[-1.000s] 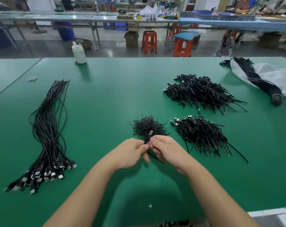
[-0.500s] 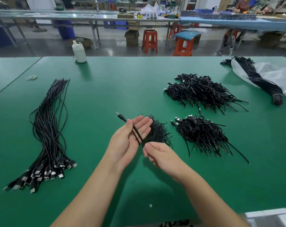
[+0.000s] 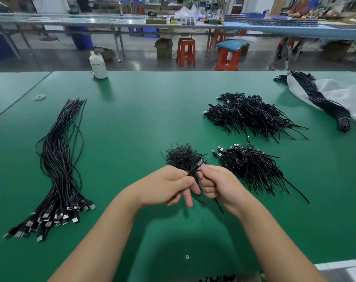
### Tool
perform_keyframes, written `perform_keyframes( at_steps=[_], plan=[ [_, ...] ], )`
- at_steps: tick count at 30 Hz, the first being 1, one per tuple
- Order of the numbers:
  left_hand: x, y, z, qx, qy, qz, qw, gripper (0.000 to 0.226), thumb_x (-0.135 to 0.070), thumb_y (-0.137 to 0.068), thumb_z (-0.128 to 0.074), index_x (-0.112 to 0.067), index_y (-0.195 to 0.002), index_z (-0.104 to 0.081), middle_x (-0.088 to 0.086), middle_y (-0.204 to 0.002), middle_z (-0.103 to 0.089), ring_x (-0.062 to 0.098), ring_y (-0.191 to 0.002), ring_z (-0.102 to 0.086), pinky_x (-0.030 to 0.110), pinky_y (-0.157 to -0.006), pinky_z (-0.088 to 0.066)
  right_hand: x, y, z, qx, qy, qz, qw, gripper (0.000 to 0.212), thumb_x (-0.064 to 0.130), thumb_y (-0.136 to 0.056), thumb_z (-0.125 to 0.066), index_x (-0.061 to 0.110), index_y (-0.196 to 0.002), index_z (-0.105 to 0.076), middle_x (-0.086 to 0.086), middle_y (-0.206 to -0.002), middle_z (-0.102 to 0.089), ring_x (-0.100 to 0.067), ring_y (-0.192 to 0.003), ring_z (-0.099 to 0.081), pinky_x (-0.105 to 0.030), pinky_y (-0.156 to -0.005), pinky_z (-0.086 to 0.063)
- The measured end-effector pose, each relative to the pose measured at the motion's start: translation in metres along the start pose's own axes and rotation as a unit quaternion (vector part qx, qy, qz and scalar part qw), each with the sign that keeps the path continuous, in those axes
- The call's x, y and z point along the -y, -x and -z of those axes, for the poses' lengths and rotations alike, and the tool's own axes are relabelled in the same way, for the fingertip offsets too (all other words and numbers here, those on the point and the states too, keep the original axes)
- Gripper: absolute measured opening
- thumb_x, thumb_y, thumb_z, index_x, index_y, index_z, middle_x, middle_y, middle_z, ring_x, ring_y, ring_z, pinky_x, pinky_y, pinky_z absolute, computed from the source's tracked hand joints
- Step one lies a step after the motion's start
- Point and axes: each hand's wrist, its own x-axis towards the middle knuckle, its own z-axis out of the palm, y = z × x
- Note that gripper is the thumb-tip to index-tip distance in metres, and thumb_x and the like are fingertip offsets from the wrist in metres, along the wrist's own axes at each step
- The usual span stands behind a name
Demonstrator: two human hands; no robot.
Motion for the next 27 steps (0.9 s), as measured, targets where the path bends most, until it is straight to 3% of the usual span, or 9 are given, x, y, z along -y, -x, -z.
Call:
perform_keyframes(
  at_steps=[4,7,9,12,15,18,21,23,27],
  plan=[
    [0.009,-0.01,-0.015,-0.122,-0.06,0.039,0.99,0.029,-0.02,-0.105,-0.043,-0.009,-0.095,-0.067,0.0,-0.086,-0.077,0.014,-0.069,-0.072,0.018,-0.062,-0.045,0.007,0.003,0.002,0.0,-0.006,0.012,1.0,0.028,0.021,-0.105,-0.04,0.01,-0.082,-0.052,0.003,-0.057,-0.03,-0.008,-0.048,-0.018,-0.021,-0.045,-0.011],
    [0.011,-0.013,-0.025,-0.143,-0.092,0.034,0.985,0.029,-0.02,-0.104,-0.047,-0.007,-0.093,-0.071,-0.006,-0.087,-0.076,0.002,-0.082,-0.071,0.026,-0.078,-0.052,0.007,0.007,-0.002,0.01,0.024,0.031,0.999,0.028,0.023,-0.106,-0.04,0.011,-0.084,-0.054,0.002,-0.06,-0.038,-0.009,-0.049,-0.021,-0.024,-0.047,-0.011],
    [0.014,-0.015,-0.026,-0.165,-0.078,0.033,0.983,0.032,-0.022,-0.103,-0.048,-0.003,-0.088,-0.068,-0.003,-0.088,-0.076,0.005,-0.085,-0.071,0.035,-0.087,-0.055,0.01,0.01,-0.004,0.016,0.037,0.039,0.998,0.027,0.023,-0.106,-0.04,0.011,-0.086,-0.055,0.003,-0.061,-0.04,-0.01,-0.05,-0.021,-0.025,-0.048,-0.011],
    [0.015,-0.016,-0.024,-0.215,-0.081,0.013,0.973,0.034,-0.026,-0.104,-0.047,-0.006,-0.084,-0.066,0.005,-0.08,-0.07,0.011,-0.079,-0.063,0.041,-0.087,-0.053,0.012,0.014,-0.005,0.024,0.097,0.055,0.993,0.026,0.022,-0.106,-0.041,0.012,-0.087,-0.056,0.002,-0.06,-0.038,-0.01,-0.05,-0.023,-0.021,-0.046,-0.016],
    [0.008,-0.019,-0.029,-0.258,0.123,-0.014,0.958,0.03,-0.018,-0.105,-0.043,-0.006,-0.104,-0.071,-0.007,-0.094,-0.076,0.004,-0.092,-0.069,0.019,-0.083,-0.053,0.01,0.017,-0.012,0.045,0.136,0.072,0.987,0.029,0.018,-0.106,-0.041,0.013,-0.082,-0.056,0.002,-0.057,-0.039,-0.008,-0.046,-0.028,-0.018,-0.044,-0.024],
    [0.003,-0.027,-0.029,-0.309,0.372,-0.013,0.875,0.034,-0.021,-0.107,-0.037,-0.002,-0.111,-0.065,0.011,-0.107,-0.075,0.023,-0.102,-0.071,0.029,-0.086,-0.057,0.005,0.017,-0.017,0.058,0.226,0.079,0.969,0.03,0.015,-0.106,-0.042,0.015,-0.082,-0.059,0.008,-0.054,-0.046,-0.008,-0.044,-0.034,-0.018,-0.043,-0.03],
    [-0.002,-0.029,-0.025,-0.299,0.489,-0.011,0.819,0.037,-0.023,-0.107,-0.033,0.0,-0.106,-0.062,0.013,-0.096,-0.075,0.024,-0.091,-0.074,0.029,-0.075,-0.06,-0.007,0.013,-0.018,0.019,0.34,0.073,0.937,0.03,0.016,-0.104,-0.044,0.02,-0.079,-0.06,0.008,-0.057,-0.055,-0.008,-0.046,-0.042,-0.022,-0.048,-0.035],
    [-0.005,-0.028,-0.026,-0.288,0.5,-0.011,0.816,0.034,-0.024,-0.106,-0.036,0.0,-0.102,-0.061,0.007,-0.076,-0.071,0.022,-0.072,-0.071,0.028,-0.064,-0.058,-0.013,0.011,-0.017,-0.007,0.355,0.077,0.932,0.031,0.015,-0.103,-0.044,0.019,-0.078,-0.06,0.006,-0.06,-0.059,-0.01,-0.049,-0.048,-0.026,-0.052,-0.042],
    [-0.005,-0.029,-0.031,-0.292,0.492,-0.008,0.82,0.026,-0.023,-0.106,-0.038,-0.004,-0.096,-0.054,-0.004,-0.058,-0.042,0.012,-0.049,-0.04,0.025,-0.053,-0.039,-0.019,0.01,-0.016,-0.026,0.359,0.093,0.928,0.029,0.012,-0.102,-0.047,0.02,-0.078,-0.062,0.003,-0.073,-0.07,-0.014,-0.068,-0.065,-0.043,-0.08,-0.055]
  ],
)
